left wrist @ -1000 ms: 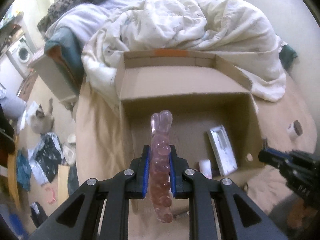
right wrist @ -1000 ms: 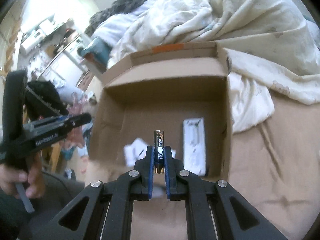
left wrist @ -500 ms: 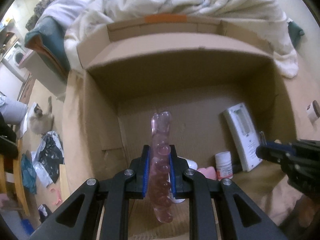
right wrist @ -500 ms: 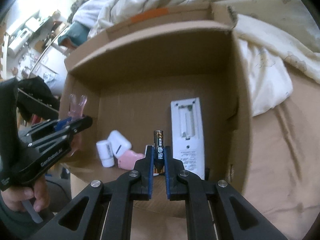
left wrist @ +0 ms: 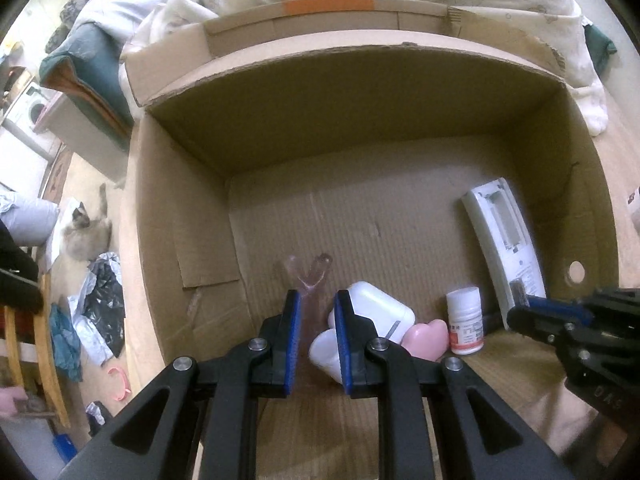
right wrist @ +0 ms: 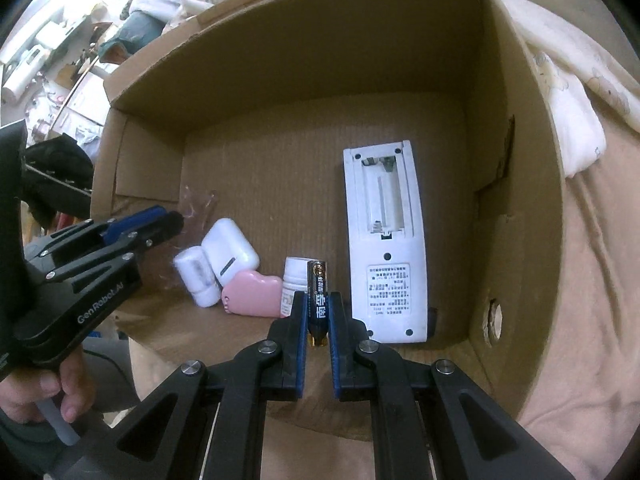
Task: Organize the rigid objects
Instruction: 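Lower the hair clip and battery into the box and open both tools, then withdraw both tools from the box toward the black battery and white charger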
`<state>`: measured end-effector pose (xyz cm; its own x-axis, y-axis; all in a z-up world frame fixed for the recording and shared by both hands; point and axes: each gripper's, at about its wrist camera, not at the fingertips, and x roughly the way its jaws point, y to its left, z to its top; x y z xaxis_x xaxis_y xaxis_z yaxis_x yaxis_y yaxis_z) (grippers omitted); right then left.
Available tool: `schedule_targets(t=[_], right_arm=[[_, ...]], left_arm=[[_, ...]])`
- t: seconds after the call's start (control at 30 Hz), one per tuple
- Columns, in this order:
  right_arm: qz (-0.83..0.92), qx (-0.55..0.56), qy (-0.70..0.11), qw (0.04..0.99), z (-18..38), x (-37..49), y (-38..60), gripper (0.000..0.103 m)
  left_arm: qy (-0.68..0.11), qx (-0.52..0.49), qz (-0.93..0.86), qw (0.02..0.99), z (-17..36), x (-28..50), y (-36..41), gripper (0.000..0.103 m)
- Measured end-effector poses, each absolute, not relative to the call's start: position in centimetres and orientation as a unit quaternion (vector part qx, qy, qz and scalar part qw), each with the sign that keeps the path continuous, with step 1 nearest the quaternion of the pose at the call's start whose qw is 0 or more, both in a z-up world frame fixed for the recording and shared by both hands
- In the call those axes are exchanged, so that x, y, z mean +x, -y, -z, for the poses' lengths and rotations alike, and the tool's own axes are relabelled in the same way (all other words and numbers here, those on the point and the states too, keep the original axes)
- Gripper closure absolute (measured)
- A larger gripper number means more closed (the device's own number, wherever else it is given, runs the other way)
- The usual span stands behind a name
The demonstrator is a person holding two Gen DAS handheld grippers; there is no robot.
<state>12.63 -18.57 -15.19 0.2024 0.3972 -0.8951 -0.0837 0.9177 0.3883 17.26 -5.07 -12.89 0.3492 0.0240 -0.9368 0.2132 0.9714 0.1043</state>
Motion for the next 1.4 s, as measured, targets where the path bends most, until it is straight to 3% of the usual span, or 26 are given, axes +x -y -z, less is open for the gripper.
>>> schedule_targets(t=[0.1, 0.23, 0.37, 0.4, 0.43, 0.53, 0.67, 0.7, 0.73, 1.4], right_arm=[[-0.157, 0.135, -0.608, 0.766, 15.0, 12.8, 18.6, 0.092], [-0.161, 0.127, -0.589, 0.782, 13.9, 12.7, 18.9, 0.082], [-0.149, 0.117, -0.566, 0.802, 12.8, 12.7, 19.3, 0.077], [-0.147, 0.122, -0.561, 0.805, 12.6, 12.8, 19.6, 0.067], [-0.144, 0.126, -0.556, 0.809, 12.4, 12.9, 19.8, 0.046], [-0.138, 0.143, -0.539, 0.819, 11.5, 12.9, 20.4, 0.029], [-0.140, 0.161, -0.516, 0.829, 10.6, 13.0, 21.0, 0.015], [-0.142, 0.165, -0.508, 0.833, 10.2, 13.0, 21.0, 0.004], [-0.143, 0.167, -0.497, 0.839, 9.8, 12.9, 21.2, 0.000], [-0.119, 0.193, -0.438, 0.870, 7.1, 11.7, 23.3, 0.000]], left_arm=[[-0.572, 0.100, 0.057, 0.812, 13.0, 17.2, 4.8, 0.088], [-0.569, 0.103, 0.059, 0.813, 12.5, 17.0, 5.1, 0.088], [-0.565, 0.106, 0.061, 0.816, 12.0, 16.7, 5.5, 0.081], [-0.564, 0.105, 0.064, 0.816, 11.8, 16.6, 5.6, 0.077], [-0.563, 0.105, 0.065, 0.817, 11.7, 16.6, 5.7, 0.068], [-0.549, 0.093, 0.072, 0.827, 10.9, 16.3, 5.8, 0.038], [-0.538, 0.091, 0.079, 0.835, 10.1, 16.2, 5.9, 0.036], [-0.537, 0.090, 0.078, 0.835, 10.0, 16.2, 6.0, 0.036], [-0.536, 0.089, 0.078, 0.836, 9.9, 16.1, 6.0, 0.036], [-0.533, 0.022, 0.073, 0.843, 6.0, 12.3, 4.0, 0.032]])
